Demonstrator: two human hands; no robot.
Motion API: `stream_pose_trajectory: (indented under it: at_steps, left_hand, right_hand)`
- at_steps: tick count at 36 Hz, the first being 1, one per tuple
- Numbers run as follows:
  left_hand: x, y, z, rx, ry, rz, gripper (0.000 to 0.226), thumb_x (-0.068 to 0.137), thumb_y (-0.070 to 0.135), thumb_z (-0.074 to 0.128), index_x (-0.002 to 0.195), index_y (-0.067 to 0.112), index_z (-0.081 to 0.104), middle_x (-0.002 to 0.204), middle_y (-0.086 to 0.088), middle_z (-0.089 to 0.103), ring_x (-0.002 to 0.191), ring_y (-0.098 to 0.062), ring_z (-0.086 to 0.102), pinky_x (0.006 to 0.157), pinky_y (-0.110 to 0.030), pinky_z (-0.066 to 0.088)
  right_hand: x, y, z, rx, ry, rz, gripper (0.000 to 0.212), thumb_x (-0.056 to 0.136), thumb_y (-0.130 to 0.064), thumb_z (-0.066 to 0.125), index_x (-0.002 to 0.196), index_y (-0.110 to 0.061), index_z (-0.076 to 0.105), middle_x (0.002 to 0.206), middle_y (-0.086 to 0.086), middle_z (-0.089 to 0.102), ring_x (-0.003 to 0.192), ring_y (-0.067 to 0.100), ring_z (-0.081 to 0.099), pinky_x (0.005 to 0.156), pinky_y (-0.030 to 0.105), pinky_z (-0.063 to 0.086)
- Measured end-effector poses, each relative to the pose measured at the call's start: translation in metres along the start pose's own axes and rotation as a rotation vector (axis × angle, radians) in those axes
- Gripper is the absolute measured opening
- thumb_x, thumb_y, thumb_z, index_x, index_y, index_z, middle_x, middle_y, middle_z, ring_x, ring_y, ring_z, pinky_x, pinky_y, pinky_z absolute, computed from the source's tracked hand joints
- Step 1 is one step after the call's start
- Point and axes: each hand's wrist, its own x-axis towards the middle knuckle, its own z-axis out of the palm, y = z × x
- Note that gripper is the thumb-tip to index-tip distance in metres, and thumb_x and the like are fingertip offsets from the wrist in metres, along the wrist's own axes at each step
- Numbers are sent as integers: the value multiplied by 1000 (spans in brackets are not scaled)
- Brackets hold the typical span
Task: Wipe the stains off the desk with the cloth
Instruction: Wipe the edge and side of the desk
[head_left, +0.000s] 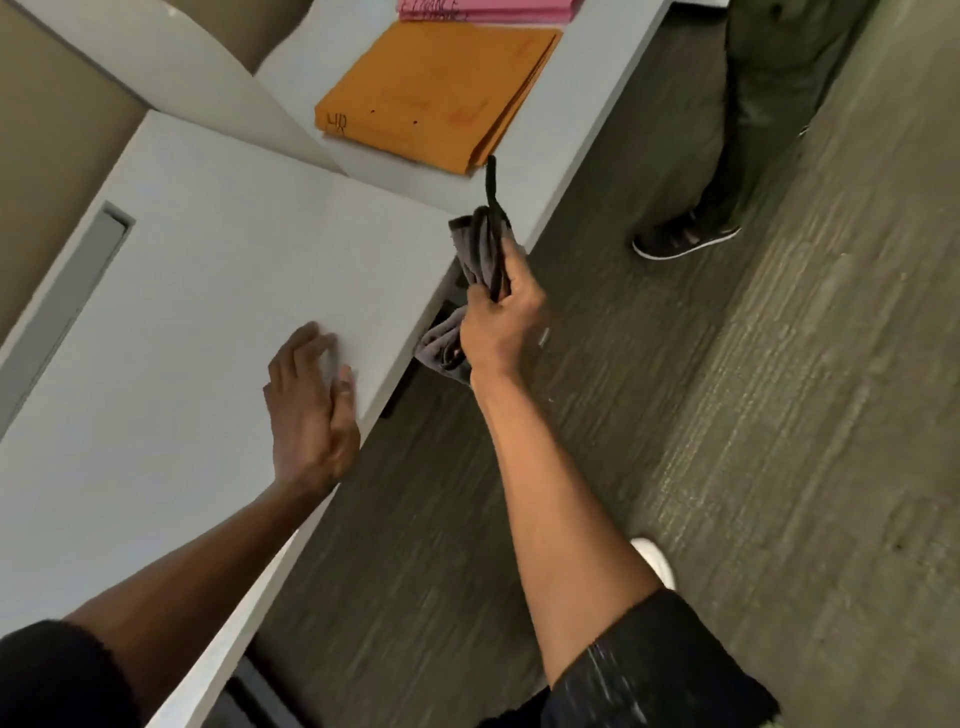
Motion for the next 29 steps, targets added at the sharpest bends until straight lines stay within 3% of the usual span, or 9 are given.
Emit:
stream_pose_trajectory:
  at_steps: [3, 12, 21, 26, 29]
  left_hand:
    - [0, -2, 1, -12, 14, -6, 44, 110, 35, 42, 149, 16, 50, 167, -6, 40, 155, -29, 36, 121, -49, 31]
    - [0, -1, 3, -1, 15, -21, 46, 110, 36, 40, 148, 13, 51, 167, -7, 41, 155, -28, 36, 120, -42, 27]
    - [-1, 2, 0, 0, 4, -27, 48, 111, 39, 36, 150, 14, 49, 168, -6, 40, 155, -28, 37, 119, -44, 27]
    - [-1, 2, 2, 0, 0, -33, 50, 111, 40, 36, 151, 13, 49, 169, -6, 39, 156, -29, 36, 121, -44, 27]
    - [-1, 1, 2, 3, -8, -43, 50, 111, 40, 36, 152, 14, 48, 170, -6, 38, 158, -28, 34, 122, -45, 27]
  right_hand:
    - [-5, 4, 12, -96, -26, -84, 75, 86, 20, 58, 154, -10, 48, 155, 14, 54, 142, 27, 55, 113, 45, 51]
    - [-92, 30, -4, -311, -206, -200, 78, 87, 17, 62, 158, -9, 40, 168, 9, 33, 157, 19, 30, 122, 38, 39]
    - [-28, 1, 26, -176, 69, -79, 68, 87, 16, 63, 150, -7, 52, 156, 11, 52, 146, 21, 50, 115, 41, 49]
    - [-21, -1, 26, -278, 39, -146, 70, 89, 14, 66, 153, -10, 50, 162, 11, 45, 146, 24, 49, 113, 39, 51]
    - [-46, 8, 15, -350, -74, -181, 68, 91, 10, 65, 154, -10, 48, 165, 9, 40, 151, 21, 42, 117, 37, 47]
